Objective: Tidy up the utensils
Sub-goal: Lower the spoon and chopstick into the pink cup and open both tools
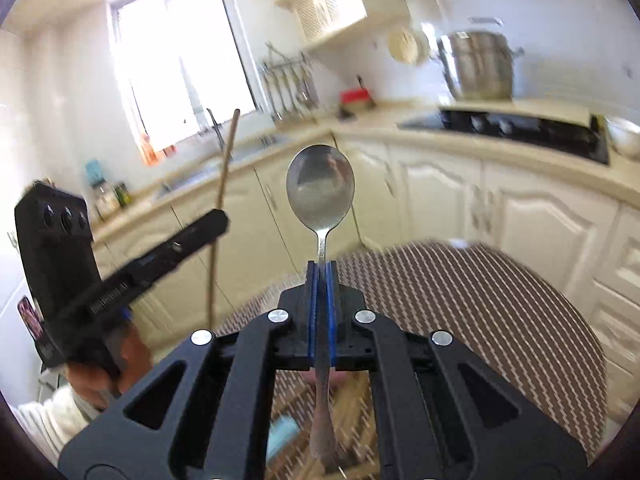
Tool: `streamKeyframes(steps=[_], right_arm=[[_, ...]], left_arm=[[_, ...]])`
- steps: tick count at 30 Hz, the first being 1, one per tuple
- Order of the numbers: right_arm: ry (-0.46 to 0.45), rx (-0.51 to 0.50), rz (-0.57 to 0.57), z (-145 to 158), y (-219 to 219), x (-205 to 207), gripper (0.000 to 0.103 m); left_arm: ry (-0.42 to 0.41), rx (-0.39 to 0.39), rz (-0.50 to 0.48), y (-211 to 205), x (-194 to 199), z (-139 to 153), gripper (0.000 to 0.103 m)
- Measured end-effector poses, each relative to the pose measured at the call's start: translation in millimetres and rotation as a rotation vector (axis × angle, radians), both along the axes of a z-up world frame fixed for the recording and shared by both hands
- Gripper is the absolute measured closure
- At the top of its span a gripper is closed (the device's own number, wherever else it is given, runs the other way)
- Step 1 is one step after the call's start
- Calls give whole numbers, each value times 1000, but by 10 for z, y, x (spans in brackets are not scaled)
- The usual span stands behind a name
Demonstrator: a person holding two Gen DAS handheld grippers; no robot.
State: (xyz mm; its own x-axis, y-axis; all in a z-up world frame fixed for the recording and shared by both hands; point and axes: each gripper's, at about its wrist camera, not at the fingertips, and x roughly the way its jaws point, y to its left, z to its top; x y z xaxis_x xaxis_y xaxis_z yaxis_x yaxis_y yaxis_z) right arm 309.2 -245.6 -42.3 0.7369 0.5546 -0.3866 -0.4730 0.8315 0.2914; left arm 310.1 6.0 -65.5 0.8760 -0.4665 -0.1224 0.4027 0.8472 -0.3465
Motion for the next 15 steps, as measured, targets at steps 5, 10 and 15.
streamKeyframes(steps=[5, 10, 15], right_arm=[[-70, 78, 7, 36, 260, 310, 99], [-113, 126, -22, 35, 435, 485, 99], [-143, 135, -55, -31, 522, 597, 99]], left_arm=[[-122, -24, 91, 19, 106, 88, 98], [-199, -72, 161, 69, 219, 118, 98], [-208, -77, 194, 39, 348, 49, 98]])
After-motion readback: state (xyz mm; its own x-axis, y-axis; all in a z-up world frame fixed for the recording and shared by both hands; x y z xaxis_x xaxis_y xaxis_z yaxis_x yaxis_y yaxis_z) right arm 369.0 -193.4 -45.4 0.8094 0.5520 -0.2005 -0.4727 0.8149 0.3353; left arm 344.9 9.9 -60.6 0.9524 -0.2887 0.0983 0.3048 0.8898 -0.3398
